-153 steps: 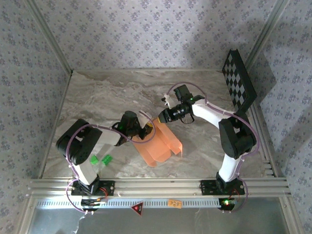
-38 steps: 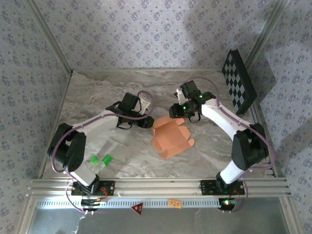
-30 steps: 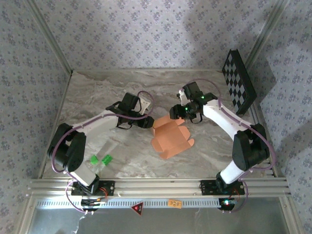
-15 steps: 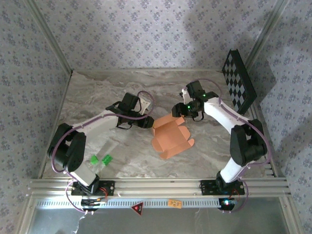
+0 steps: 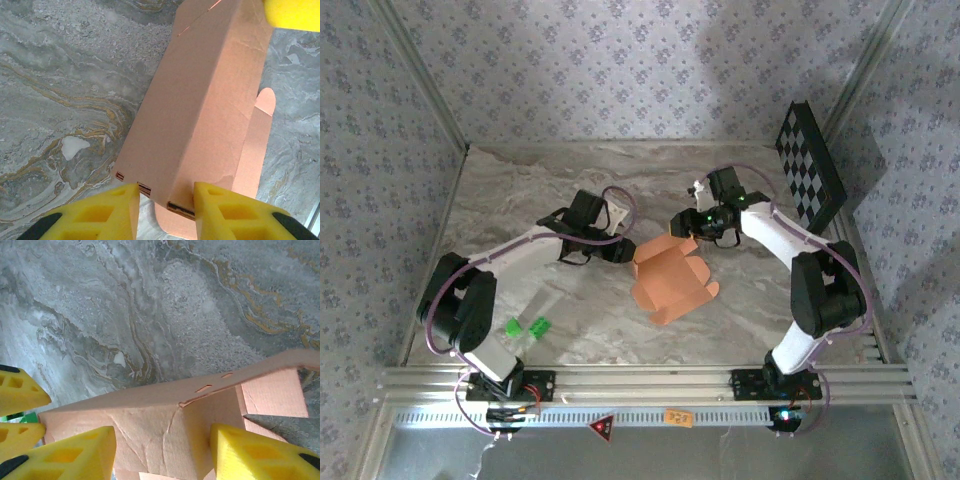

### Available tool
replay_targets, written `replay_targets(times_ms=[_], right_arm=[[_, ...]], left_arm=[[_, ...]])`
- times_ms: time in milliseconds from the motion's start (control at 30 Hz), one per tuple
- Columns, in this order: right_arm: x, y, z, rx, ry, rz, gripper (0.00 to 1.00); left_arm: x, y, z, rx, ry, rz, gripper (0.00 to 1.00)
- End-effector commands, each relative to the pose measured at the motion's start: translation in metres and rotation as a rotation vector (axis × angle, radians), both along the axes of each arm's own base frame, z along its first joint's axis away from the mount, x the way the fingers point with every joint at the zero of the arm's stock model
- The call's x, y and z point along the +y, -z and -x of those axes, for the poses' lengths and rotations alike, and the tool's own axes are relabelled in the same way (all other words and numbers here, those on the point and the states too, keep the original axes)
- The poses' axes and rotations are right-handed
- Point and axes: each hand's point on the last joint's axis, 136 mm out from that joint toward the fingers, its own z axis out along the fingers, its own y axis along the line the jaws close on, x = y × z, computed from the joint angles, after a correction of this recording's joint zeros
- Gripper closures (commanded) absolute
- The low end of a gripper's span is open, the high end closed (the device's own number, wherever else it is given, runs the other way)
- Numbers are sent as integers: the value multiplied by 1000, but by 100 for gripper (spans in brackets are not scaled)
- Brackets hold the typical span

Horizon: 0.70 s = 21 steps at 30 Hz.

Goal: Fold the paper box

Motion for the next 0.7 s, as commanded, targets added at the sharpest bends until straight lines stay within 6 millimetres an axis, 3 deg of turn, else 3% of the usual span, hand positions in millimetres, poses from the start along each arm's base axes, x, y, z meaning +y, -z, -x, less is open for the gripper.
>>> replay_targets(times_ms=[0, 400, 667], right_arm=[[7, 2, 8, 58, 7, -99, 48], [11, 1, 11, 82, 56, -183, 62], [3, 4, 10, 81, 83, -147, 73]], left_arm=[[22, 31, 13, 82, -23, -138, 66], [23, 35, 13, 86, -21, -147, 66], [23, 35, 13, 85, -21, -150, 67]])
